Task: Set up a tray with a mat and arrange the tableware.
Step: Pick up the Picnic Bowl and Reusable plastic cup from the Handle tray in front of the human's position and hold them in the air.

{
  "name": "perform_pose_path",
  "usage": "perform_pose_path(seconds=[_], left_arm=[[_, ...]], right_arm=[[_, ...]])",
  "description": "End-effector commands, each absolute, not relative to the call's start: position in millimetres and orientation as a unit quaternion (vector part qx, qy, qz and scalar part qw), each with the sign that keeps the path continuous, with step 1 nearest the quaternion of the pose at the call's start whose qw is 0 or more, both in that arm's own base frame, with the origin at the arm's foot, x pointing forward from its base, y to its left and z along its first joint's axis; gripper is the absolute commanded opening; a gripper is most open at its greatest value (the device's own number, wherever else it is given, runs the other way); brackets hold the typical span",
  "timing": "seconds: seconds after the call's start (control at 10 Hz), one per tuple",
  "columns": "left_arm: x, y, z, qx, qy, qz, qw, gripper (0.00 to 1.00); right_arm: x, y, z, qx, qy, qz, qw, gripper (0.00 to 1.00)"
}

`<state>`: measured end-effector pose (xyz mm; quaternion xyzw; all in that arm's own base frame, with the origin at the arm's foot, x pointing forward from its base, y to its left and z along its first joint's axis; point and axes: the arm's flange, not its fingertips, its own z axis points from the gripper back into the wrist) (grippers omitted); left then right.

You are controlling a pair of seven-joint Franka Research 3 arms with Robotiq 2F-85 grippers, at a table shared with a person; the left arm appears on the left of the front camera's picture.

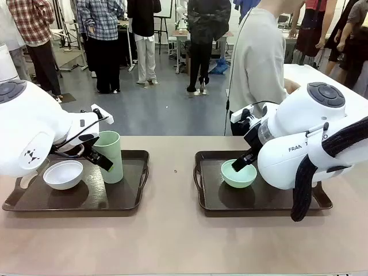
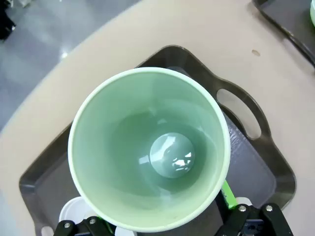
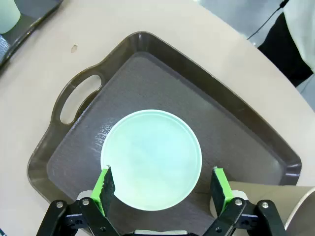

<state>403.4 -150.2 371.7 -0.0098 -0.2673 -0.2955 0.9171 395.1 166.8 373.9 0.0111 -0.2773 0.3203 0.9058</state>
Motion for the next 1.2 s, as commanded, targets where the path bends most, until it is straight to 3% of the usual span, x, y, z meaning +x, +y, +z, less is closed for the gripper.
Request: perform_pose_path(seconds=[0.0, 1.0, 1.1], left_arm=[[403.3, -150.3, 371.6, -0.010, -0.267, -0.296, 0.917, 1.00], [403.3, -150.4, 371.7, -0.010, -0.267, -0.296, 0.917, 1.00], [389.6, -144.8, 383.0, -0.003, -0.277, -0.300, 0.913, 1.00]], right_arm=[[395.1, 166.8, 373.9, 0.011, -0.277, 0.320, 0.906, 1.00], [395.1, 166.8, 373.9, 0.011, -0.277, 0.320, 0.906, 1.00], [376.6, 160.1, 385.2, 0.022, -0.273, 0.312, 0.910, 1.00]])
